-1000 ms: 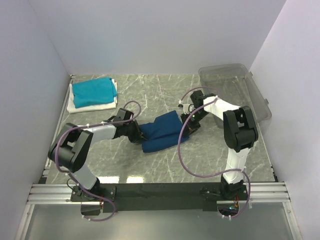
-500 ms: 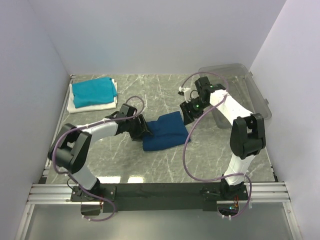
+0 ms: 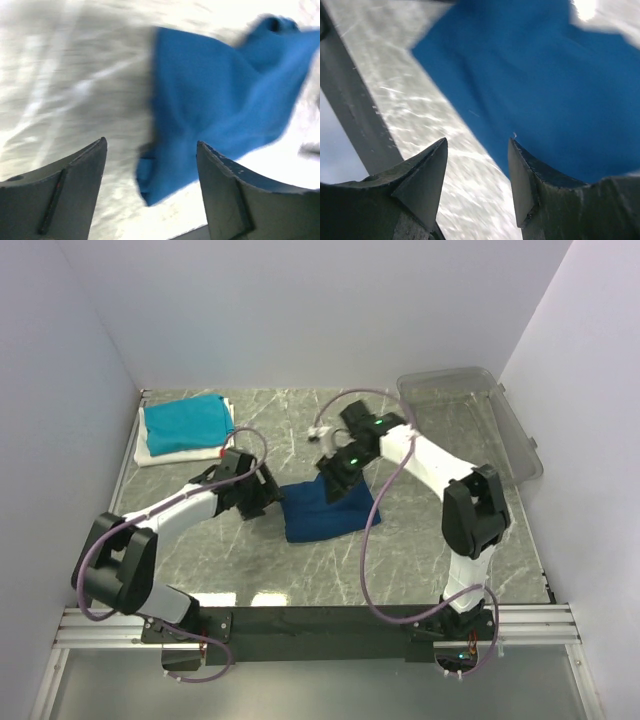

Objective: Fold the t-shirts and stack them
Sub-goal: Fold the tshirt, then neatly place the folded tshirt to the corner

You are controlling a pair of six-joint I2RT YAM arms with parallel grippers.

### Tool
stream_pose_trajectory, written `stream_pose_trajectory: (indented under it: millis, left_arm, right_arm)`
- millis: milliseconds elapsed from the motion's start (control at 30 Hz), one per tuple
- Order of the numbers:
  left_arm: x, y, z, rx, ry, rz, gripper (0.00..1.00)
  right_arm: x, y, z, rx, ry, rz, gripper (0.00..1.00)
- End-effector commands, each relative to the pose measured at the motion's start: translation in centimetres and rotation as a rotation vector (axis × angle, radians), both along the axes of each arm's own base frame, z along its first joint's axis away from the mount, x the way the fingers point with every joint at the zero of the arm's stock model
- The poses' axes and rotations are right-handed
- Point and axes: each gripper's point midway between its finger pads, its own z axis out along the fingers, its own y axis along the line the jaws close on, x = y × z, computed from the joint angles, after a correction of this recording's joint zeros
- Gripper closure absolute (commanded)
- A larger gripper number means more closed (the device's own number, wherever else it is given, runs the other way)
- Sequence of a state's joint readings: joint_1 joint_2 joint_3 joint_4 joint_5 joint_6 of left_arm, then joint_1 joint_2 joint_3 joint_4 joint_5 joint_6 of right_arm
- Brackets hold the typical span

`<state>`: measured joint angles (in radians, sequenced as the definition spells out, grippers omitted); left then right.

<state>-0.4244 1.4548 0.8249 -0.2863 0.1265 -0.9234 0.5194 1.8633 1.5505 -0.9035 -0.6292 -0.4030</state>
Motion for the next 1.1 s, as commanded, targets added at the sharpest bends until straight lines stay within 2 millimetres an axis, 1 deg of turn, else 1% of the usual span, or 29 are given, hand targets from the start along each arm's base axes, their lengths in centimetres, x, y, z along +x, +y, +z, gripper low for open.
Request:
stream_pose_trajectory:
  millis: [0,33,67,100,133,167,200,233,267,300,333,367,400,433,467,500,533,567,600,700,733,767,867,900,933,967,1000,1033,1067]
  left_arm:
    - [0.6,2.4,1.9,-0.081,-0.073,0.127,0.21]
    - [0.5,2.4,2.1,-0.12,-0.089,0.128,0.19]
    - [-0.1,2.5,1.5,-0.157,-0.087,0.12,0.18]
    - [0.0,2.3,1.7,-0.206,-0.094,0.107,0.18]
    - [0.0,1.6,2.1,-0.248,-0.101,0.074,0.19]
    - [0.1,1.3,1.9,-0.255,-0.098,0.055,0.2]
    - [-0.1,0.8,1.1,-0.259,-0.067,0.032,0.2]
    - [0.4,0.0,1.6,-0.3,-0.091,0.001,0.21]
    - [0.5,-0.4,1.5,-0.318,-0.089,-0.01,0.21]
    - [0.6,-0.8,0.8,-0.332,-0.071,-0.014,0.21]
    - [1.0,-1.2,0.9,-0.343,-0.069,-0.022,0.21]
    - [1.3,-1.6,0.8,-0.352,-0.07,-0.033,0.21]
    - [1.2,-2.1,-0.1,-0.355,-0.039,-0.043,0.21]
    - [1.8,-2.6,0.3,-0.362,-0.044,-0.051,0.22]
    - [2.0,-2.9,0.1,-0.363,-0.031,-0.056,0.22]
    - [1.8,-3.4,-0.8,-0.357,0.0,-0.064,0.22]
    - [2.4,-3.9,-0.4,-0.361,-0.001,-0.067,0.22]
    - [2.2,-4.3,-1.2,-0.355,0.029,-0.073,0.23]
    - [2.4,-4.6,-1.3,-0.358,0.036,-0.074,0.23]
    - [2.8,-5.7,-1.4,-0.381,0.04,-0.082,0.29]
    - [3.0,-5.9,-1.3,-0.385,0.04,-0.083,0.38]
    - [2.9,-5.9,-1.7,-0.366,0.048,-0.085,0.41]
    - [3.7,-6.0,-0.7,-0.297,-0.011,-0.117,0.63]
    - [4.3,-5.7,-0.2,-0.248,-0.024,-0.105,0.74]
    - [4.6,-5.4,0.2,-0.207,-0.036,-0.105,0.77]
    - [4.7,-5.6,0.9,-0.162,-0.072,-0.138,0.78]
    - [5.7,-5.6,2.2,-0.122,-0.115,-0.128,0.78]
    - [5.5,-5.4,2.8,-0.091,-0.119,-0.134,0.78]
    - [5.3,-5.7,3.3,-0.063,-0.138,-0.157,0.77]
  right_arm:
    - [-0.5,3.6,0.6,-0.003,-0.047,0.01,0.41]
    - [-0.2,3.8,0.4,-0.023,-0.068,-0.001,0.4]
    - [-0.1,4.0,0.5,-0.019,-0.076,0.0,0.4]
    - [0.2,4.0,0.6,-0.017,-0.074,-0.022,0.4]
    - [0.4,4.0,0.7,-0.02,-0.079,-0.034,0.4]
    - [0.8,3.7,0.9,-0.018,-0.091,-0.049,0.39]
    - [1.2,3.1,1.0,-0.016,-0.083,-0.077,0.39]
    - [1.5,2.7,1.0,-0.012,-0.079,-0.091,0.39]
    - [1.8,2.2,1.2,-0.007,-0.078,-0.104,0.39]
    - [2.3,1.2,1.0,-0.011,-0.071,-0.133,0.39]
    - [2.6,0.6,0.8,-0.015,-0.065,-0.149,0.39]
    - [2.8,0.2,1.0,-0.007,-0.063,-0.162,0.39]
    - [2.9,-0.5,0.8,-0.012,-0.052,-0.182,0.39]
    - [3.6,-1.4,0.9,-0.01,-0.055,-0.209,0.39]
    - [3.7,-2.0,1.1,-0.008,-0.057,-0.227,0.39]
    - [3.7,-2.4,0.9,-0.01,-0.054,-0.238,0.39]
    - [4.1,-3.2,0.9,-0.011,-0.055,-0.261,0.39]
    - [4.2,-3.6,1.1,-0.009,-0.06,-0.272,0.39]
    - [4.1,-4.0,0.9,-0.009,-0.049,-0.28,0.39]
    - [4.2,-4.8,0.6,-0.009,-0.035,-0.306,0.39]
    - [4.2,-5.0,0.5,-0.007,-0.031,-0.313,0.39]
    - [4.2,-5.2,0.4,-0.006,-0.028,-0.319,0.39]
    - [4.5,-5.6,0.5,-0.003,-0.026,-0.333,0.39]
    - [4.5,-5.7,0.4,-0.005,-0.023,-0.335,0.39]
    - [4.6,-5.8,0.3,-0.007,-0.024,-0.338,0.39]
    - [4.8,-6.0,0.3,-0.008,-0.021,-0.345,0.39]
    - [4.8,-6.1,0.2,-0.01,-0.021,-0.348,0.39]
    - [4.9,-6.3,0.2,-0.012,-0.02,-0.352,0.39]
    - [5.0,-6.3,0.2,-0.012,-0.02,-0.354,0.39]
